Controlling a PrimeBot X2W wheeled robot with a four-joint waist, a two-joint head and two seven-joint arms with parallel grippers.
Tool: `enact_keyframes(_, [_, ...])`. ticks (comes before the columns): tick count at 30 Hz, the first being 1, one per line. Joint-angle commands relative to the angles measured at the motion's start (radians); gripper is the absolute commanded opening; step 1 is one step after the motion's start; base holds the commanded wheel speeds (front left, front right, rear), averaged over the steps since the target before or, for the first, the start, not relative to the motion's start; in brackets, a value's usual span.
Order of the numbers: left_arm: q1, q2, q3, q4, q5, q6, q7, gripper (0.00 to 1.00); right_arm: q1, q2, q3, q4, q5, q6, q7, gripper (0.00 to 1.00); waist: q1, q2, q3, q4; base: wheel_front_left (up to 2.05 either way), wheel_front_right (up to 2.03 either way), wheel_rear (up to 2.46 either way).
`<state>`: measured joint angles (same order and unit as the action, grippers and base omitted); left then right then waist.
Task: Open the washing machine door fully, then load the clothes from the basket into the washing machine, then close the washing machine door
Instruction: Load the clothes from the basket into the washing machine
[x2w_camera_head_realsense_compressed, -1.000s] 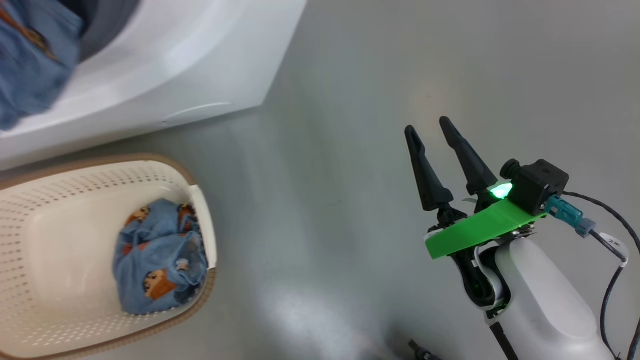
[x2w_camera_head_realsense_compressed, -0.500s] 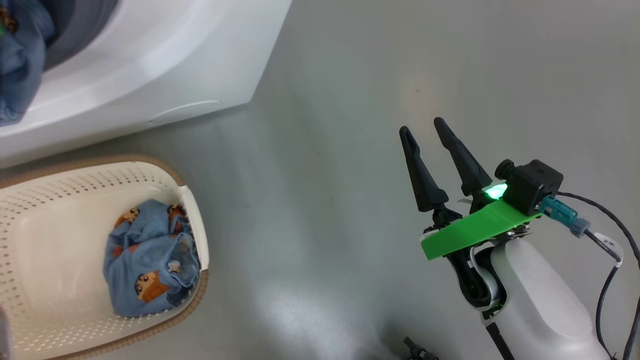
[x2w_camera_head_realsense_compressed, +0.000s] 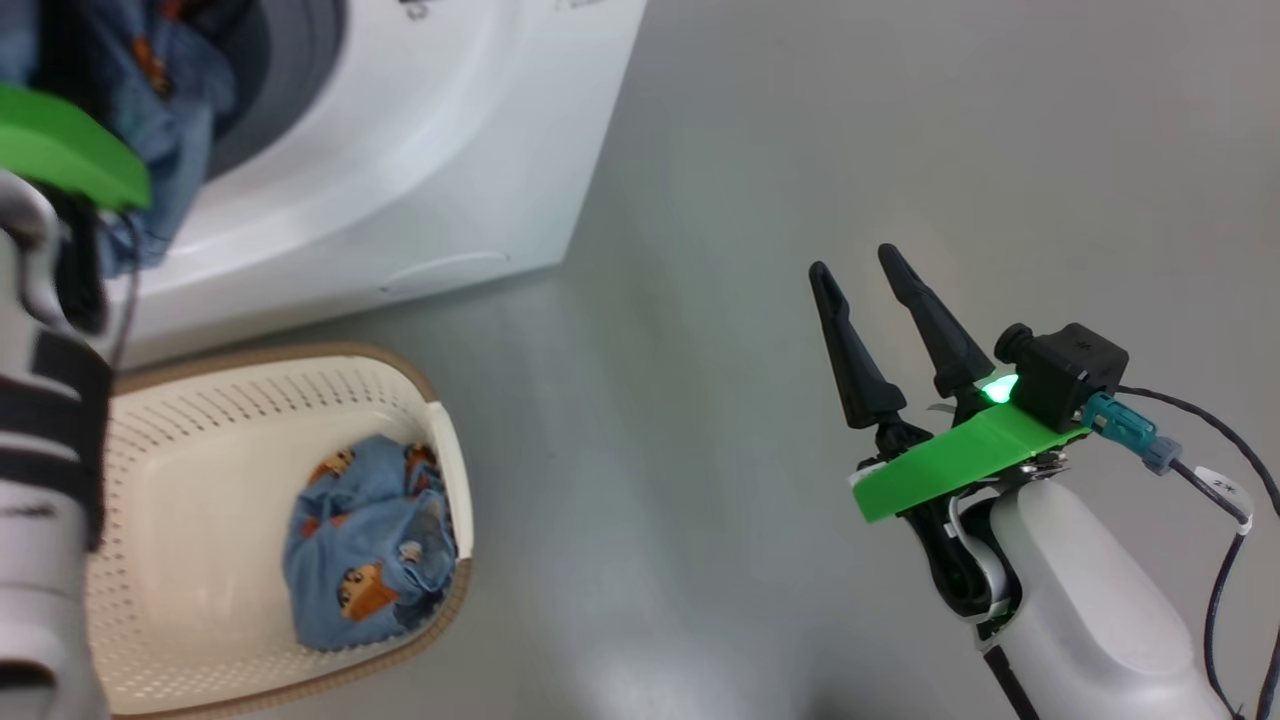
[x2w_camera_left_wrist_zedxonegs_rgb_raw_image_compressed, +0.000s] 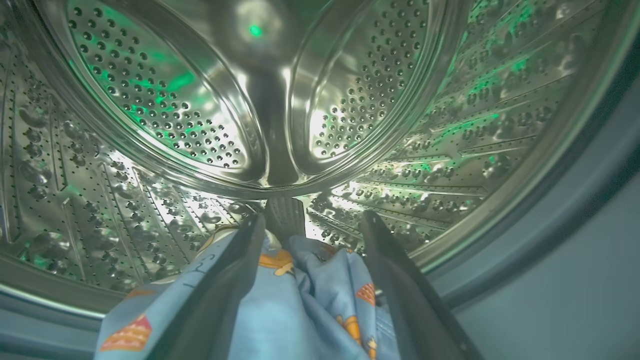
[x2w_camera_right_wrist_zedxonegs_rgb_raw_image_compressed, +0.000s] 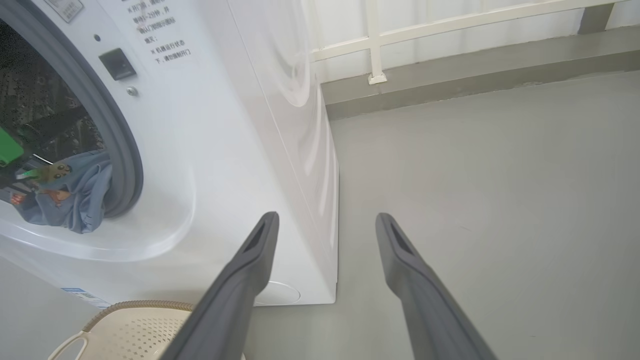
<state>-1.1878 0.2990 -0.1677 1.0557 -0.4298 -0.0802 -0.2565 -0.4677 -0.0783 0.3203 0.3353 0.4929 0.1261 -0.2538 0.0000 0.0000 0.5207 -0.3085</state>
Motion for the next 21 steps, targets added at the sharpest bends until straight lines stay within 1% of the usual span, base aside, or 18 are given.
enact_keyframes(1, [0.047,0.029,0.019,-0.047,0.009,-0.010,-0.005,1.00,0.010,-0.014,0.011,-0.014,0.000,0.005,-0.008,1.00,0.0000,0.0000,-0.065,0.038,0.00,0.00,0.00])
enact_keyframes(3, [0.069,0.024,0.021,-0.059,0.010,-0.013,-0.005,1.00,0.012,-0.017,0.010,-0.011,0.001,0.005,-0.008,1.00,0.0000,0.0000,-0.079,0.044,0.00,0.00,0.00])
enact_keyframes(11, [0.265,-0.018,0.036,-0.169,0.036,-0.025,-0.005,1.00,0.042,-0.038,0.006,0.012,0.010,0.005,-0.008,1.00,0.0000,0.0000,-0.201,0.099,0.00,0.00,0.00])
enact_keyframes(21, [0.490,-0.077,0.072,-0.348,0.066,-0.020,-0.005,1.00,0.088,-0.054,0.000,0.035,0.014,0.005,-0.008,1.00,0.0000,0.0000,-0.317,0.162,0.00,0.00,0.00])
